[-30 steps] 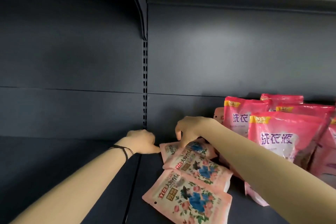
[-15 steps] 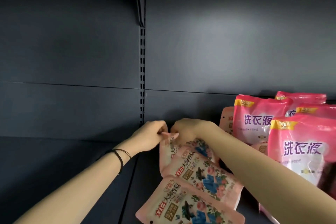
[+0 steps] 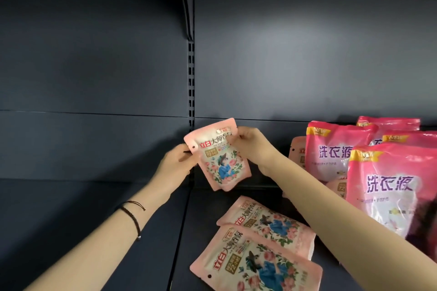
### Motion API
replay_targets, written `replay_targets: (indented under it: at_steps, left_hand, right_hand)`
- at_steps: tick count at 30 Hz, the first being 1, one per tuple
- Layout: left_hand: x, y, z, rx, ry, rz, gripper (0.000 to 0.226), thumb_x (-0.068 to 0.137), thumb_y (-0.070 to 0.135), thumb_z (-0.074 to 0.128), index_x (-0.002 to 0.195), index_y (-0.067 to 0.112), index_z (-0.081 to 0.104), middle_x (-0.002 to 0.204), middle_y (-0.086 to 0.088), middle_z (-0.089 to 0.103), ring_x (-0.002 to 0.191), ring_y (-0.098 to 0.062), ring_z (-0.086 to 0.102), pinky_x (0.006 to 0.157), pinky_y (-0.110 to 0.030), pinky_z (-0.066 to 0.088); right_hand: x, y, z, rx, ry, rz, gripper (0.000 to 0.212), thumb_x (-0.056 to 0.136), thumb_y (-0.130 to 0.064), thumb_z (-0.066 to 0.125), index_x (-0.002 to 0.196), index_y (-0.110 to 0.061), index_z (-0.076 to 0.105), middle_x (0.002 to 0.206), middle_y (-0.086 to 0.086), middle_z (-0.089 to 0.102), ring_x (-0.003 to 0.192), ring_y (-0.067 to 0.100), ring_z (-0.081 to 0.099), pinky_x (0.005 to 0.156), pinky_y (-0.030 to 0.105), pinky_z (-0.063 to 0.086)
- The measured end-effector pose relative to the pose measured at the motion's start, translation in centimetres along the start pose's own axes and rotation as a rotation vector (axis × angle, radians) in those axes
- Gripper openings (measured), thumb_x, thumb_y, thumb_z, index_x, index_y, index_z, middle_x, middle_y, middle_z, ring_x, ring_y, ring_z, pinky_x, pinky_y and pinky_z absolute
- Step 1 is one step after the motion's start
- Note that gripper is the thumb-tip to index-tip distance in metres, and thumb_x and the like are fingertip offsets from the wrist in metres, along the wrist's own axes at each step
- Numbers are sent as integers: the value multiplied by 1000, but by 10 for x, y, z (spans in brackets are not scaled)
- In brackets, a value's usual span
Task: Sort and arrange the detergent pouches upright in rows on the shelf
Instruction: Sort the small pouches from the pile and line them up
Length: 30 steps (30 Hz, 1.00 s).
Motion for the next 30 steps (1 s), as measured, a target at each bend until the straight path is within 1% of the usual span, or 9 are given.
replay_targets:
  at_steps: [5,9,13,15,18,21,23,28,30]
  left_hand:
    - [-10,42,0,-65,63,191,14,99,26,47,99,33,59,97,13,71,91,-3,68,66,-17,53]
    - [-36,82,4,-47,45,312,13,98,28,48,104,28,60,100,14,71,93,-2,68,68,-20,57]
    - [-80,118,31,12,2,391,25,98,28,49,110,8,58,102,1,71,93,-9,69,80,-46,57]
    - [-103,131,52,2,-36,421,25,98,27,49,109,8,59,102,1,72,94,-9,69,81,-45,56]
    - [-134,140,88,-39,-75,437,22,98,27,49,106,11,61,100,4,72,93,-8,69,79,-36,58]
    - [-157,139,127,-69,-90,412,18,98,28,49,104,16,61,99,9,72,92,-5,69,77,-26,57]
    - [-168,133,153,-66,-86,371,19,97,30,49,105,16,60,99,11,72,91,-4,69,76,-27,58]
    - [-185,112,199,-114,-94,234,22,95,35,49,110,22,59,104,4,71,97,-11,68,75,-39,58]
    - [-189,106,208,-47,-58,229,23,97,32,48,108,14,59,101,-7,70,95,-23,67,78,-52,55]
  right_hand:
    - [-30,-19,-2,342,61,-56,17,99,-17,51,94,-16,67,83,-5,75,69,6,72,53,19,55]
    - [-72,-37,-23,437,120,-185,18,99,-19,52,95,-21,69,87,-8,76,79,8,73,58,18,55]
    - [-120,-33,-53,572,170,-249,18,98,-19,53,103,-13,70,99,5,76,91,23,73,73,37,60]
    - [-144,-24,-72,635,180,-271,20,98,-19,53,104,-11,70,101,10,75,92,27,73,73,40,60]
    - [-178,-7,-101,684,149,-302,21,98,-18,52,100,-13,72,101,10,75,91,23,73,68,28,58]
    - [-207,15,-128,649,134,-286,22,95,-21,53,100,-16,73,102,9,75,92,21,73,69,25,57]
    - [-221,34,-144,645,137,-247,22,91,-27,55,98,-18,74,103,9,75,94,23,72,70,27,57]
    - [-237,73,-162,692,104,-180,24,89,-29,56,100,-14,72,106,12,73,97,27,71,72,31,58]
    - [-239,88,-162,704,126,-154,25,90,-28,55,102,-12,71,106,13,73,98,28,71,72,32,58]
Point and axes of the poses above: each hand's wrist, its own x-axis towards the middle knuckle, its own z-axis out of the palm, y = z × x, the point moved 6 cm from there along x, towards the middle knuckle
